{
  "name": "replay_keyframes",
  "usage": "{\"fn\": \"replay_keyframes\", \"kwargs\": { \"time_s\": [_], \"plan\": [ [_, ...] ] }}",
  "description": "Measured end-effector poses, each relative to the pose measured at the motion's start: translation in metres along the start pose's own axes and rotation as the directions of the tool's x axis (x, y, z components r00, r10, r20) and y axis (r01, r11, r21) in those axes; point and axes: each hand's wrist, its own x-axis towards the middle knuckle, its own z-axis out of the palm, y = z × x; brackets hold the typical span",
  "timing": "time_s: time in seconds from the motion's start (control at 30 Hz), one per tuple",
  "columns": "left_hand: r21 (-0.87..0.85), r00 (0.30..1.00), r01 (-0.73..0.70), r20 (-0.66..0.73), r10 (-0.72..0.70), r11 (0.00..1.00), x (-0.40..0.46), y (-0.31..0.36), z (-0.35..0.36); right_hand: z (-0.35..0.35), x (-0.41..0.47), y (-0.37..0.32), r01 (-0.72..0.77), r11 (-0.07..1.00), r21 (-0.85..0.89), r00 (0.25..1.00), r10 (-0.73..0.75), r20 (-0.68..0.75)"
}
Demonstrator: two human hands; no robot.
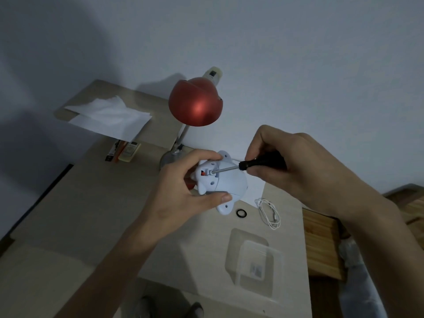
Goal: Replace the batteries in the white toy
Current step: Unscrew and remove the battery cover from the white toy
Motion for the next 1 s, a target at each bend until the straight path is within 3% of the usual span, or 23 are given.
{"fn": "replay_keyframes", "kwargs": {
  "time_s": [0.3, 0.53, 0.77, 1.0],
  "plan": [
    [0.039, 0.999, 0.046, 0.016, -0.047, 0.998, -0.01, 0.001, -0.001, 0.017, -0.002, -0.009, 0.115, 0.984, -0.136, 0.981, -0.134, -0.14],
    [0.037, 0.999, 0.031, -0.042, -0.029, 0.999, -0.016, 0.004, -0.004, 0.009, -0.008, -0.007, 0.067, 0.984, 0.166, 0.998, -0.067, -0.005],
    [0.01, 0.998, 0.044, -0.052, -0.043, 0.999, -0.023, 0.003, -0.004, 0.024, -0.001, -0.01, 0.09, 0.995, 0.036, 0.976, -0.081, -0.203],
    [-0.018, 0.994, 0.077, -0.077, -0.078, 0.997, -0.026, 0.0, -0.007, 0.023, -0.003, -0.012, 0.07, 0.973, 0.222, 0.997, -0.065, -0.033]
  ]
}}
